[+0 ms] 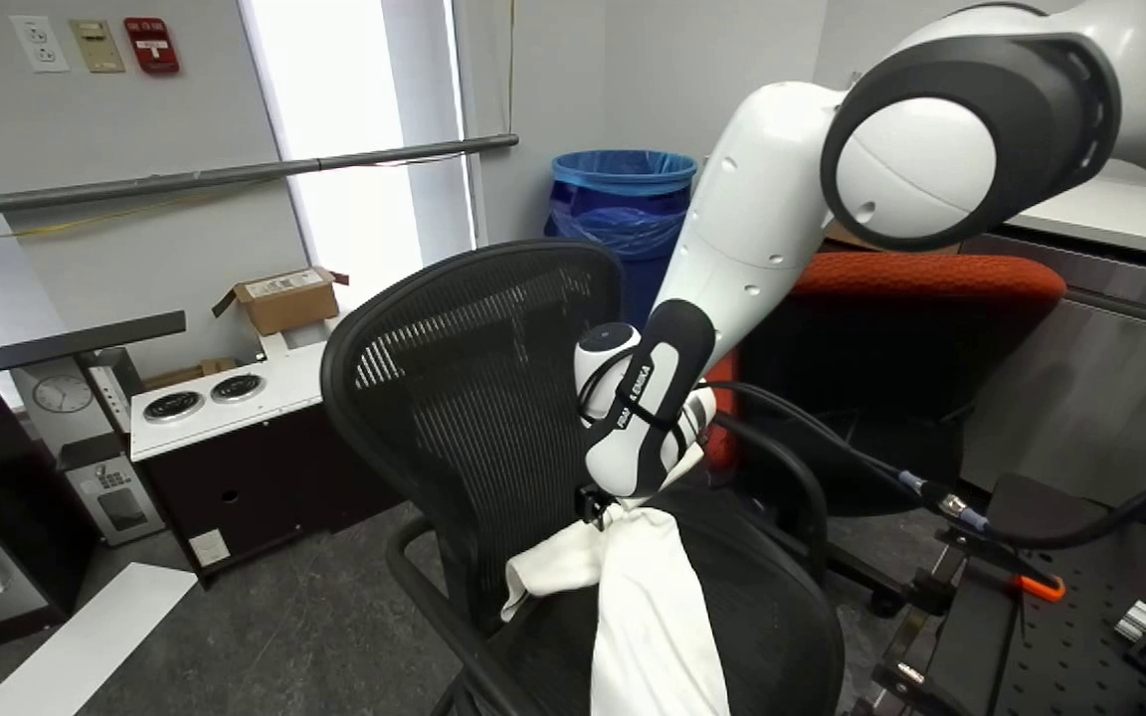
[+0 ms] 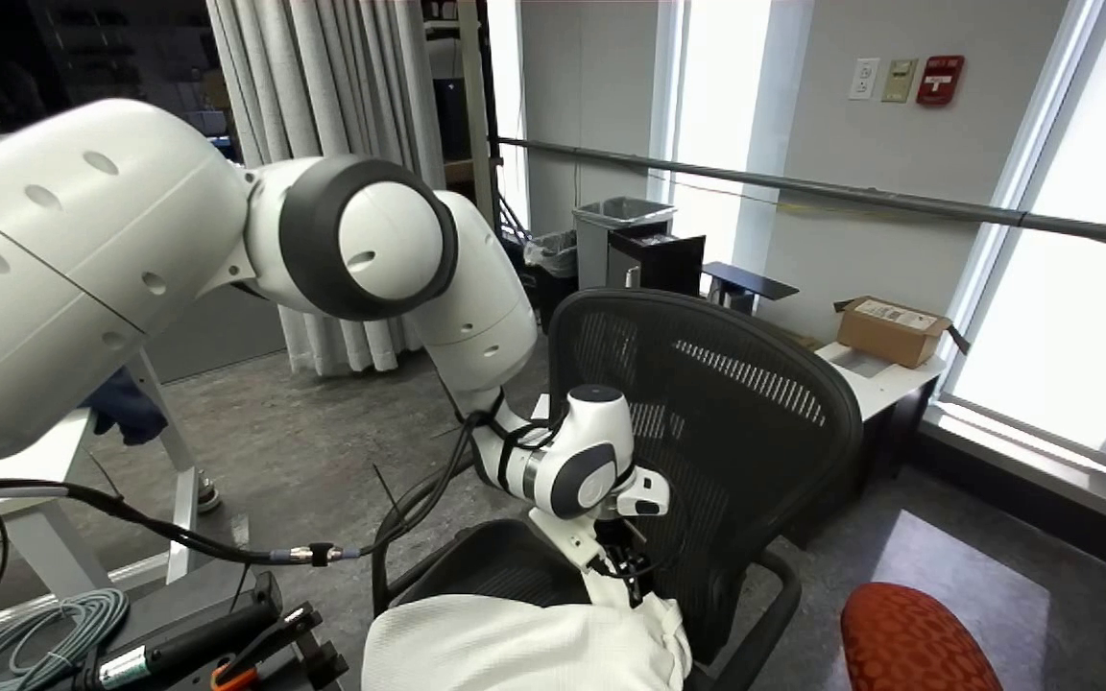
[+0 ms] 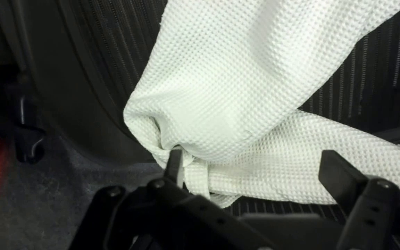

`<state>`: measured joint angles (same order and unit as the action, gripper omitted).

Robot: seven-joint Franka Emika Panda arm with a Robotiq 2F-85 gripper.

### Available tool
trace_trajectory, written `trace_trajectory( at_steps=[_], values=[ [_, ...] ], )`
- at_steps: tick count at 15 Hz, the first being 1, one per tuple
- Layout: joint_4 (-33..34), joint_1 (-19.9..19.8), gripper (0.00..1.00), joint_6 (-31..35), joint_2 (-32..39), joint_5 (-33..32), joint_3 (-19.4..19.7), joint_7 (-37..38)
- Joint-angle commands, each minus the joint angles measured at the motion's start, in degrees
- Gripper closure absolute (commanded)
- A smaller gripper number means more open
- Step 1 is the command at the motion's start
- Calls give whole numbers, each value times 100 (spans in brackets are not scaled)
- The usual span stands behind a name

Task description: Take the towel from the seat and hang it on the backrest of the chair

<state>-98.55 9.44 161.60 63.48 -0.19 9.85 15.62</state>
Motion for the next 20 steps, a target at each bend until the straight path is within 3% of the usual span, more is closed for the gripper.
trace_trajectory(
  at_steps=[1,13,14,15,16,17,20],
  values=[
    [897,-11,0,-236,699,77,-44,85],
    [2664,-105,0,-745,2271,45,59,151],
    [2768,-114,25,-797,2346,53,61,171],
    [2869,-147,26,-837,2416,59,44,165],
    [2976,-208,34,-833,2485,87,-17,151],
    [2559,-207,42,-692,2187,68,-57,167],
    [2375,-294,65,-830,1795,236,-180,120]
  ],
)
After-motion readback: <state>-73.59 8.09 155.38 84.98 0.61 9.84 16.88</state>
